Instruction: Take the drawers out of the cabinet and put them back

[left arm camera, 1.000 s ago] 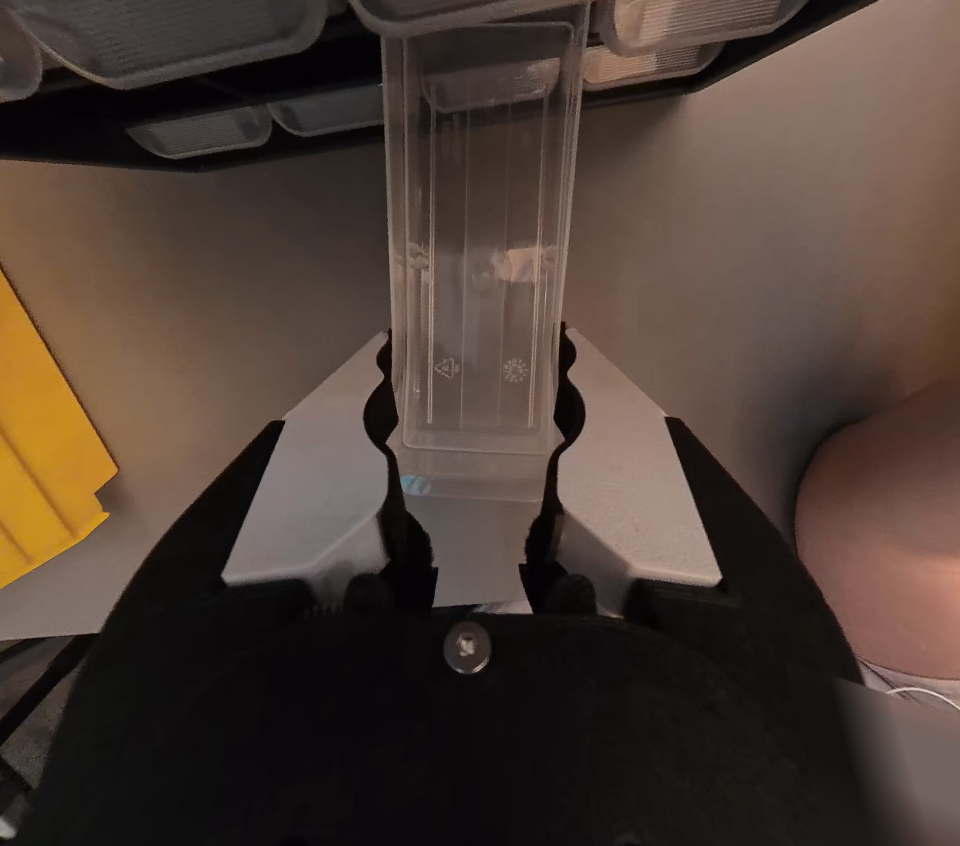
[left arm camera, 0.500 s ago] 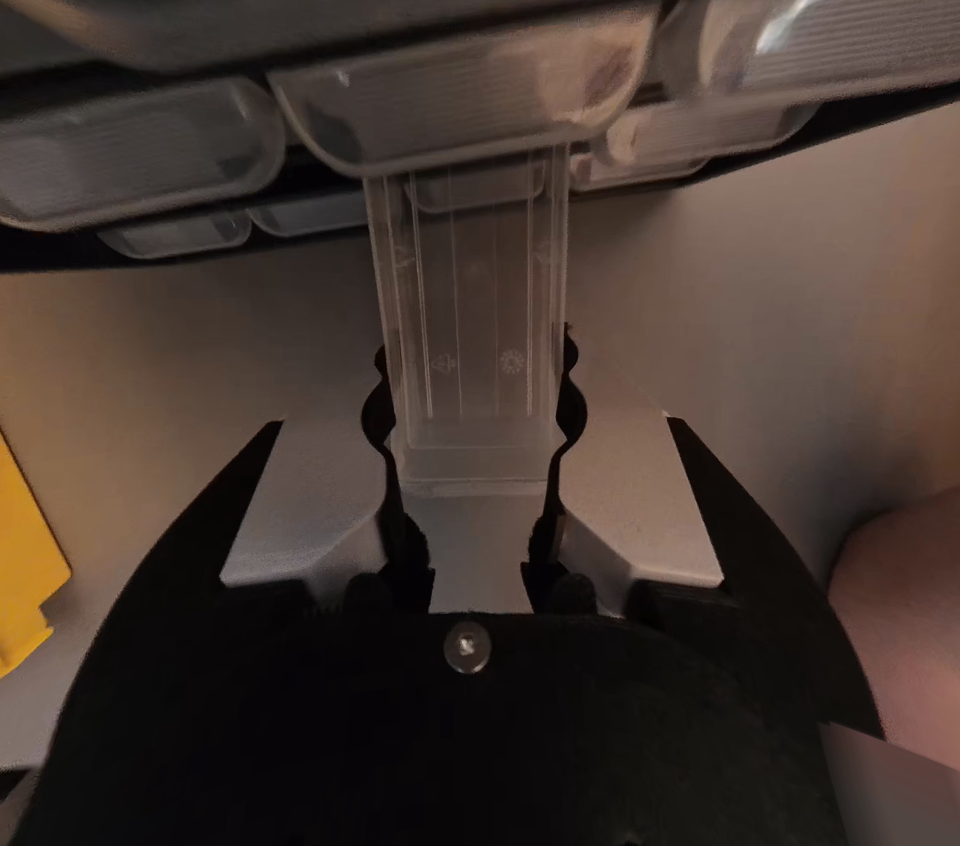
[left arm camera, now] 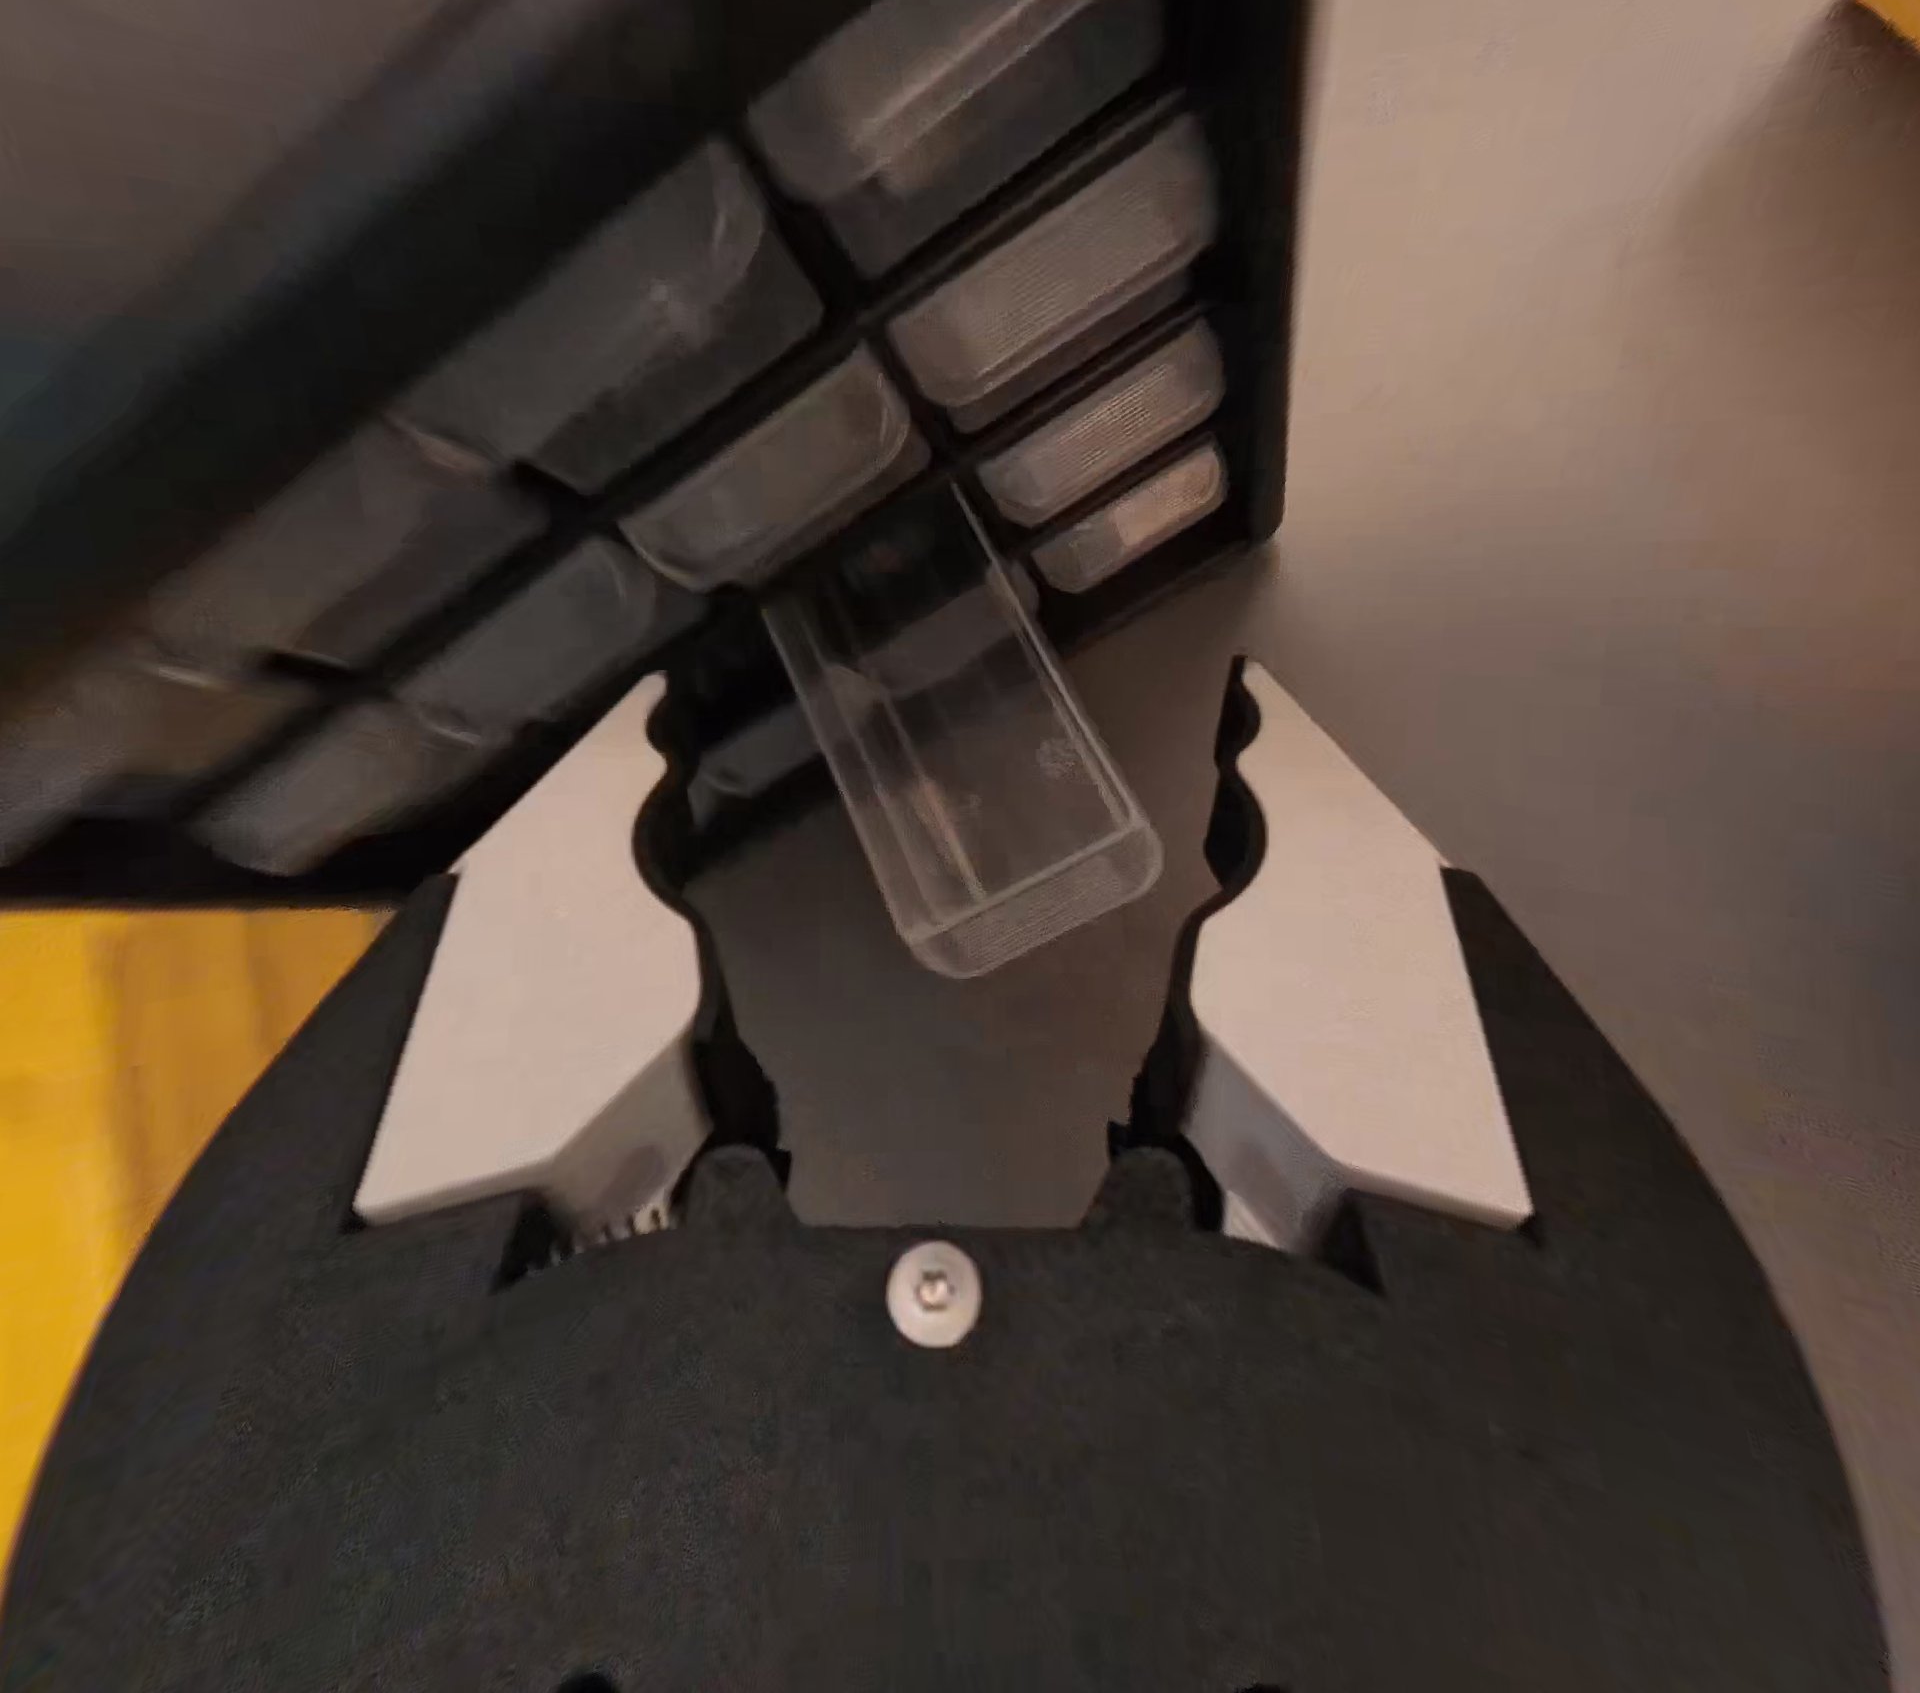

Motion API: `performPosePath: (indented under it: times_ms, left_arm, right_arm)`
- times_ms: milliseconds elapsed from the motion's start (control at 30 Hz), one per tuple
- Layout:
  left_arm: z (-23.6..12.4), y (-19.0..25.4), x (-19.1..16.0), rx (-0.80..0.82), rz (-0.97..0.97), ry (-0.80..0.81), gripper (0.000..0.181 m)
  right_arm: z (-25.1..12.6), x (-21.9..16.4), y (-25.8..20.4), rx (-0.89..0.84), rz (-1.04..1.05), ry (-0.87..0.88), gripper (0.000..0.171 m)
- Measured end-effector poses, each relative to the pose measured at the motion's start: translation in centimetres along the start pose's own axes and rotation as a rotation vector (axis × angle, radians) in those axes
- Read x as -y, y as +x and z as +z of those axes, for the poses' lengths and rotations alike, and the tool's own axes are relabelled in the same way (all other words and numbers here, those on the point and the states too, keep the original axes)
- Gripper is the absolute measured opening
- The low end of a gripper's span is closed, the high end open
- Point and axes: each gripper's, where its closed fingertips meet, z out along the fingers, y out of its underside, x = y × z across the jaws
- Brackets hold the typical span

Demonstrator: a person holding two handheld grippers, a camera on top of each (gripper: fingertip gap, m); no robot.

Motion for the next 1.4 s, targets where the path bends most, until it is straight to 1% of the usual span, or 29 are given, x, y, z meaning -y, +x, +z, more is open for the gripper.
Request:
performPosePath:
  times_ms: [100, 167, 233, 300, 367, 433, 533, 567, 633, 700, 800, 933, 1167, 1400]
  left_arm:
    - [-3.1, 1.2, 0.3, 0.071, 0.308, 0.196, 0.072]
    - [-4.1, 2.5, -1.2, 0.069, 0.446, 0.253, 0.057]
    - [-3.7, 2.7, -3.4, 0.095, 0.533, 0.237, 0.055]
    - [-3.1, 2.0, -5.0, 0.163, 0.59, 0.218, 0.055]
    - [-3.0, 1.5, -5.4, 0.238, 0.647, 0.257, 0.046]
    - [-3.2, 1.6, -5.1, 0.306, 0.718, 0.308, 0.032]
    - [-2.6, 2.5, -5.3, 0.331, 0.83, 0.323, 0.014]
    - [-2.2, 2.4, -5.5, 0.347, 0.851, 0.311, 0.015]
    - [-1.8, 2.0, -5.6, 0.387, 0.859, 0.303, 0.022]
    - [-1.5, 2.2, -5.5, 0.382, 0.857, 0.31, 0.019]
    - [-1.2, 2.1, -5.0, 0.421, 0.889, 0.325, 0.009]
    - [-0.5, 1.3, -4.2, 0.457, 0.88, 0.322, 0.008]
    - [2.2, 0.0, -2.2, 0.484, 0.868, 0.297, 0.008]
    - [4.2, -1.4, -1.5, 0.497, 0.815, 0.289, 0.008]
  right_arm:
    - [0.0, 0.0, 0.0, 0.006, 0.003, 0.003, 0.0]
    - [0.0, 0.0, 0.0, 0.009, 0.007, 0.005, 0.0]
    - [0.0, 0.0, 0.0, 0.01, 0.009, 0.005, 0.0]
    - [0.0, 0.0, 0.0, 0.008, 0.008, 0.005, 0.0]
    - [0.0, 0.0, 0.0, 0.008, 0.009, 0.005, 0.0]
    - [0.0, 0.0, 0.0, 0.01, 0.011, 0.007, 0.0]
    - [0.0, 0.0, 0.0, 0.019, 0.016, 0.011, 0.0]
    - [0.0, 0.0, 0.0, 0.023, 0.02, 0.014, 0.0]
    - [0.0, 0.0, 0.0, 0.028, 0.029, 0.016, 0.0]
    - [0.0, 0.0, 0.0, 0.03, 0.03, 0.017, 0.0]
    - [0.0, 0.0, 0.0, 0.03, 0.029, 0.016, 0.0]
    - [0.0, 0.0, 0.0, 0.034, 0.032, 0.018, 0.0]
    - [0.0, 0.0, 0.0, 0.05, 0.048, 0.026, 0.0]
    - [0.0, 0.0, 0.0, 0.05, 0.043, 0.023, 0.0]
